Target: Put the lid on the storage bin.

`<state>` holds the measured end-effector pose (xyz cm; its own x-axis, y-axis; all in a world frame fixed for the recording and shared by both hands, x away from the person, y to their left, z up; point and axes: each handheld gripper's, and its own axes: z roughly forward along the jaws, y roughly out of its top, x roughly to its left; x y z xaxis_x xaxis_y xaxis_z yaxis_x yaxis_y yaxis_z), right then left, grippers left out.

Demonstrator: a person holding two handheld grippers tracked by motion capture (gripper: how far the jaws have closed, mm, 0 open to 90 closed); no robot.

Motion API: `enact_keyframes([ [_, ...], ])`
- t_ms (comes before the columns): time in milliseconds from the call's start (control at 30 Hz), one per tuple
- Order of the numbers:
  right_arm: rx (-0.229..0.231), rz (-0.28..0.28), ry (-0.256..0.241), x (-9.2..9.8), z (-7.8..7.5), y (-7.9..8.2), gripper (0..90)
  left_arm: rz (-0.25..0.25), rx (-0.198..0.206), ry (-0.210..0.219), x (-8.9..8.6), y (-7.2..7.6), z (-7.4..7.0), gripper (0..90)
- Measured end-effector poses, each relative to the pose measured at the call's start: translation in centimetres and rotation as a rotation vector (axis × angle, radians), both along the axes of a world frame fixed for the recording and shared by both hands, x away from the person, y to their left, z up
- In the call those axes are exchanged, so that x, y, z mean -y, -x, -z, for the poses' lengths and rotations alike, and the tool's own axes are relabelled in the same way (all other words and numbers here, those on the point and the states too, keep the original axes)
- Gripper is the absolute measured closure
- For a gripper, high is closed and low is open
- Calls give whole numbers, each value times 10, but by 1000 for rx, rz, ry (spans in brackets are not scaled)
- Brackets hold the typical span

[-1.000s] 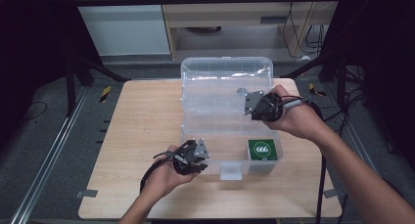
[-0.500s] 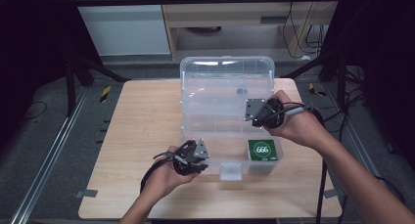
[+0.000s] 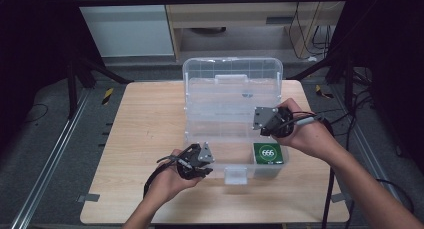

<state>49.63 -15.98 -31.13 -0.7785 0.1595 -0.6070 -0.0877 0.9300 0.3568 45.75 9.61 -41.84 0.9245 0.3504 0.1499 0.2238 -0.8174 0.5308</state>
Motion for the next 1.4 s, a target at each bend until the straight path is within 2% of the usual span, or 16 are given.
enact_keyframes([
  [633,5,-10,-23,4,6,16,832,6,3,4,-2,1,1,727],
  [900,2,-14,-31,4,8,21,832,-16,-8,11,-2,3,1,722],
  [1033,-3,-22,-35,6,9,22,832,-17,-6,8,-2,3,2,721],
  [1067,-2,-25,-37,6,9,22,833,-3,8,-1,-2,2,1,721],
  [1167,-4,-22,-44,6,10,24,833,-12,18,0,-1,3,1,718],
  [1400,-13,-33,-43,7,13,30,832,-23,17,7,-1,4,2,712],
])
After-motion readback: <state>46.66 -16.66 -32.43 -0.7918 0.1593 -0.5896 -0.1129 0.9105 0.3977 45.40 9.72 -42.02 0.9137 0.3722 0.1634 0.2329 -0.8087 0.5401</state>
